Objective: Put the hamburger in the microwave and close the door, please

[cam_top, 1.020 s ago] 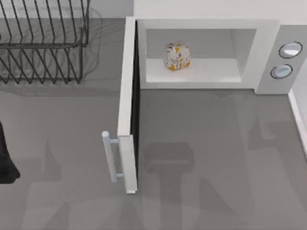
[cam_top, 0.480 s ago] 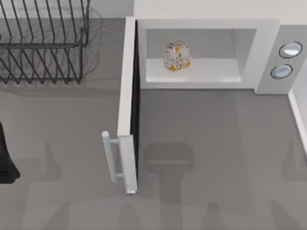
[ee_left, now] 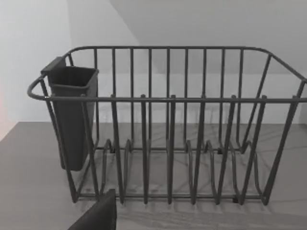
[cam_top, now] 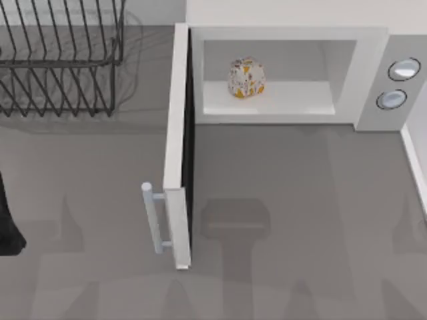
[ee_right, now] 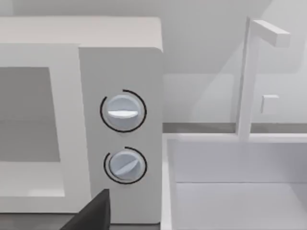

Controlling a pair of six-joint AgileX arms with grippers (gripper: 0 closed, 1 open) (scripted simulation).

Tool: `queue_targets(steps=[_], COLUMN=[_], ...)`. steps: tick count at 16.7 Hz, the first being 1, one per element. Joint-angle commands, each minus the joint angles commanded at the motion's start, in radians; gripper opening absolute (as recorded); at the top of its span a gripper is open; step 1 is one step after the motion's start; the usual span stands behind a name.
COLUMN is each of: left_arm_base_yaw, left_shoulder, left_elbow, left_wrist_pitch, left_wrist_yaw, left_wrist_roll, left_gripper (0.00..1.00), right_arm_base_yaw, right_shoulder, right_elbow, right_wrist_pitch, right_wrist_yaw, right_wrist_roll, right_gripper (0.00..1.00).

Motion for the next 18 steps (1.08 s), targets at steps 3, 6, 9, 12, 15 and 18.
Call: queue_targets(steps=[3,6,9,12,15,18], left_arm_base_yaw=[0.0,0.0,0.0,0.0,0.0,0.0], left_shoulder=[0.0,0.0,0.0,0.0,0.0,0.0], left_elbow=[0.0,0.0,0.0,0.0,0.0,0.0], left_wrist_pitch=[0.0,0.0,0.0,0.0,0.0,0.0], left_wrist_yaw=[0.0,0.0,0.0,0.0,0.0,0.0], left_wrist_roll=[0.0,0.0,0.0,0.0,0.0,0.0], left_gripper=[0.62,0.4,0.17,0.0,0.0,0.0], right_arm_base_yaw=[0.0,0.0,0.0,0.0,0.0,0.0], right_shoulder=[0.0,0.0,0.0,0.0,0.0,0.0], right_elbow=[0.0,0.0,0.0,0.0,0.0,0.0], right_wrist_pitch=[0.0,0.0,0.0,0.0,0.0,0.0], right_wrist_yaw=[0.0,0.0,0.0,0.0,0.0,0.0], right_wrist_roll=[0.0,0.0,0.0,0.0,0.0,0.0], right_gripper=[1.0,1.0,1.0,1.0,1.0,1.0])
